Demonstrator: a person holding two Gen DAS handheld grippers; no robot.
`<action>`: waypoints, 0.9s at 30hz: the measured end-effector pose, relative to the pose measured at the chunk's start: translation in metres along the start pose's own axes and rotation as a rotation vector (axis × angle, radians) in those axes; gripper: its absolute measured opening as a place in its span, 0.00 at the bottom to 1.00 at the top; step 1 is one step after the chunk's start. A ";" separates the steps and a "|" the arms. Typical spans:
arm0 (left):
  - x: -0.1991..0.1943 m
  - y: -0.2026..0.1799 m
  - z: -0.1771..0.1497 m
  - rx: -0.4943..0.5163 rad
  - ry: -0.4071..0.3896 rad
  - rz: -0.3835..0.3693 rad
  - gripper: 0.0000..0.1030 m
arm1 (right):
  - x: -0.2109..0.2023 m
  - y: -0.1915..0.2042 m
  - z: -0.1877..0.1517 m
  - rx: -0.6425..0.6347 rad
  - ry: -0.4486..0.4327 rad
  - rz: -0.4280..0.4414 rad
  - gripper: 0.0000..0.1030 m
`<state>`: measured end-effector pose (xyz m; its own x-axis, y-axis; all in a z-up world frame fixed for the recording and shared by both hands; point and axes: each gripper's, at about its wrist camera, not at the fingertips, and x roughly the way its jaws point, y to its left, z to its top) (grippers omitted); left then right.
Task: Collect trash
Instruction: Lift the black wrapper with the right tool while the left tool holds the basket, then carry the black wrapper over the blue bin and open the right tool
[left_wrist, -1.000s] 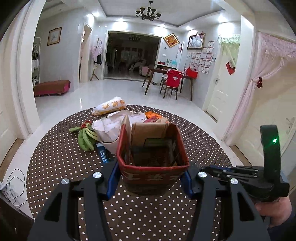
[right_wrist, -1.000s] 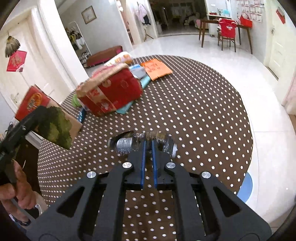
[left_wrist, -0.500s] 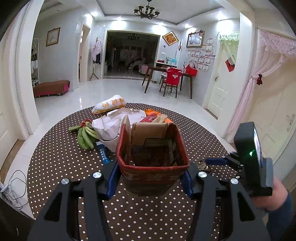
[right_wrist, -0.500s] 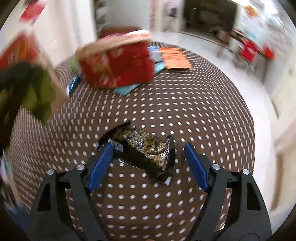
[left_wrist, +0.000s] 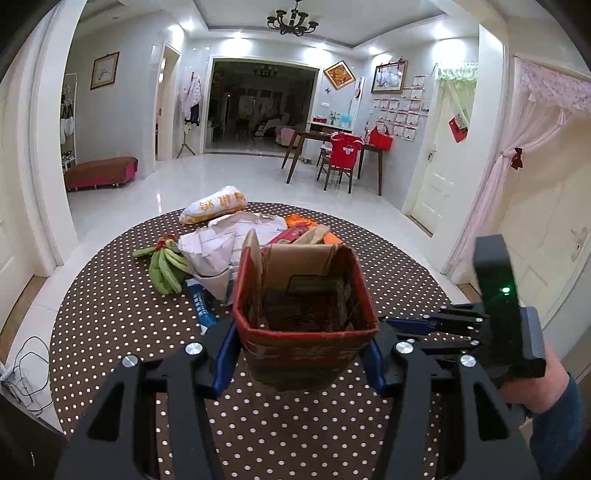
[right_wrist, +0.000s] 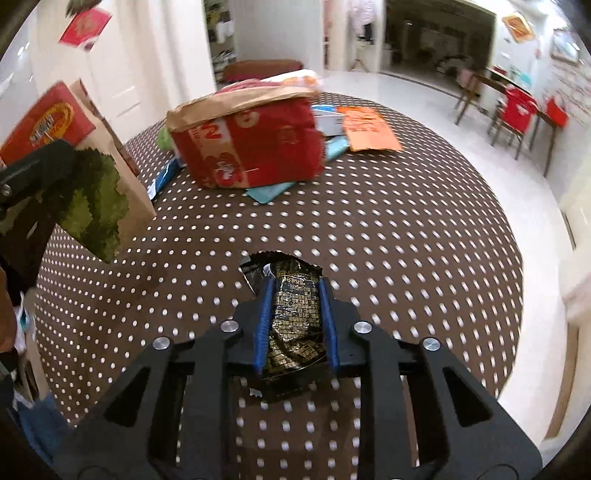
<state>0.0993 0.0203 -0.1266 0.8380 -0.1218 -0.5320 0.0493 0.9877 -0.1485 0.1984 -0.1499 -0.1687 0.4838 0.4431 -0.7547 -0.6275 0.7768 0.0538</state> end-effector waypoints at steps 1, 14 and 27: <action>0.000 -0.003 0.000 0.003 0.001 -0.005 0.53 | -0.006 -0.003 -0.003 0.021 -0.014 -0.005 0.22; 0.015 -0.078 0.020 0.105 -0.006 -0.140 0.53 | -0.095 -0.086 -0.029 0.338 -0.224 0.019 0.22; 0.120 -0.259 0.012 0.305 0.194 -0.390 0.53 | -0.137 -0.244 -0.143 0.821 -0.256 -0.113 0.22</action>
<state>0.1934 -0.2489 -0.1421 0.6110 -0.4732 -0.6346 0.5171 0.8456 -0.1327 0.1984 -0.4644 -0.1715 0.7013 0.3544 -0.6186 0.0238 0.8555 0.5172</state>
